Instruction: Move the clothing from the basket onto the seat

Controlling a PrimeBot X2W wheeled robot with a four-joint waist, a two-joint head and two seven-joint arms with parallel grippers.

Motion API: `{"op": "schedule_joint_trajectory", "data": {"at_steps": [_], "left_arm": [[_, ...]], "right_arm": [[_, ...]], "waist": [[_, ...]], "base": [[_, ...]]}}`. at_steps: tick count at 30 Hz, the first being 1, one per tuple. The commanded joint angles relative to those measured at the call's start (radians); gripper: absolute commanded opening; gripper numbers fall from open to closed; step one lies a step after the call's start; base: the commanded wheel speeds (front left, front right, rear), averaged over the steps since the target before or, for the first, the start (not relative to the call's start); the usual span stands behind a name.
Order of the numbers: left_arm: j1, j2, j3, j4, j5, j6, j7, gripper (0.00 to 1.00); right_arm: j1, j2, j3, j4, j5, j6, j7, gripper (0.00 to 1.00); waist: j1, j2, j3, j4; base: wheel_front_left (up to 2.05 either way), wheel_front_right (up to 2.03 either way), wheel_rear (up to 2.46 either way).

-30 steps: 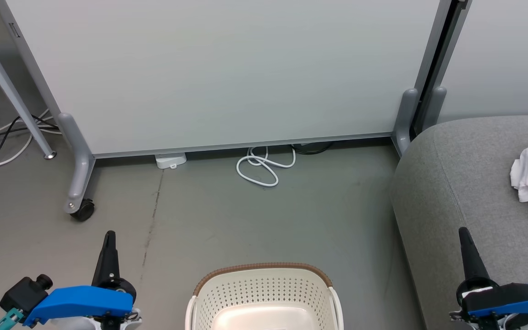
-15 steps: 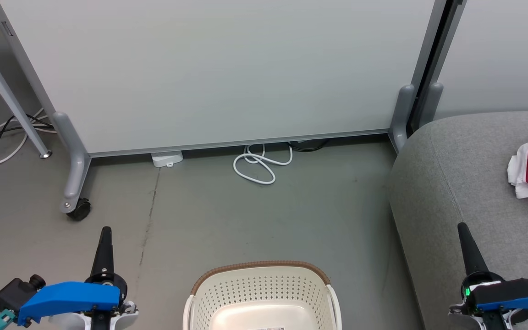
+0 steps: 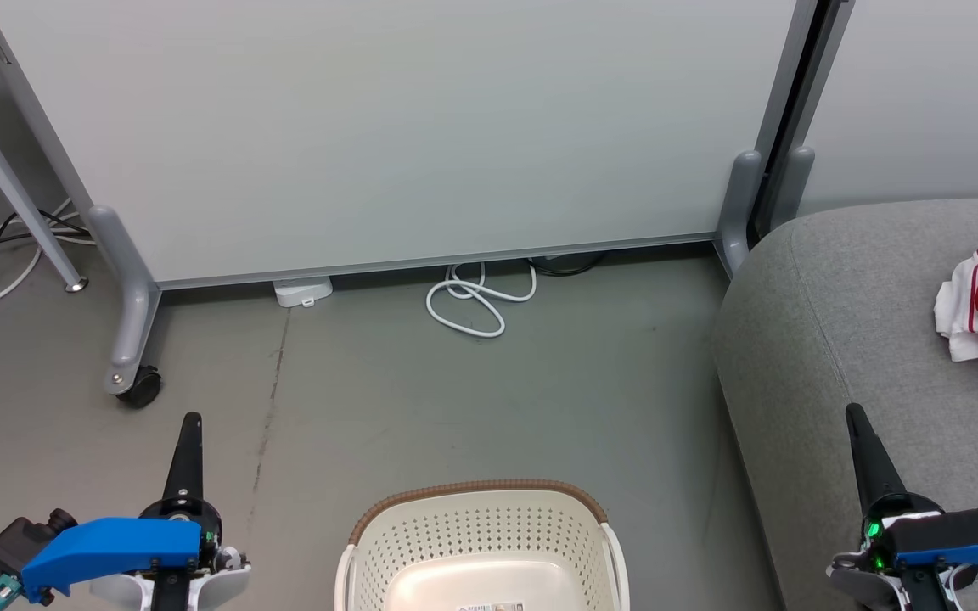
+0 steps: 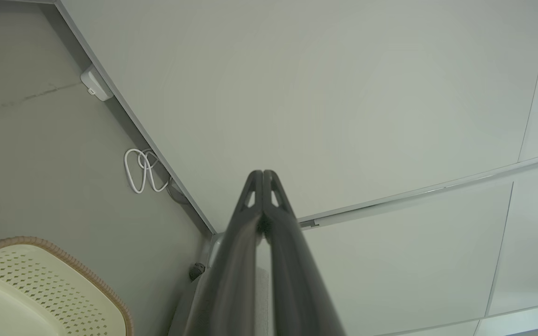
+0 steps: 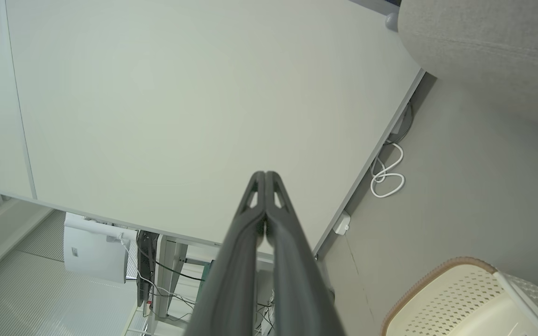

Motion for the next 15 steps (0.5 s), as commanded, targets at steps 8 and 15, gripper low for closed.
{"op": "schedule_joint_trajectory", "data": {"at_steps": [8,15], "left_arm": [[-0.026,0.0,0.015,-0.011,-0.076,-0.009,0.021,0.0],[-0.029,-0.002,0.025,-0.012,-0.134,-0.009,0.035,0.0]], "right_arm": [[-0.025,0.002,-0.004,-0.008,0.077,0.001,0.02,0.0],[-0.026,0.003,-0.005,-0.007,0.133,0.001,0.035,0.0]], "waist": [[0.0,0.0,0.004,-0.005],[0.0,0.0,0.008,-0.01]], "base": [[0.0,0.0,0.0],[0.0,0.0,0.0]]}}
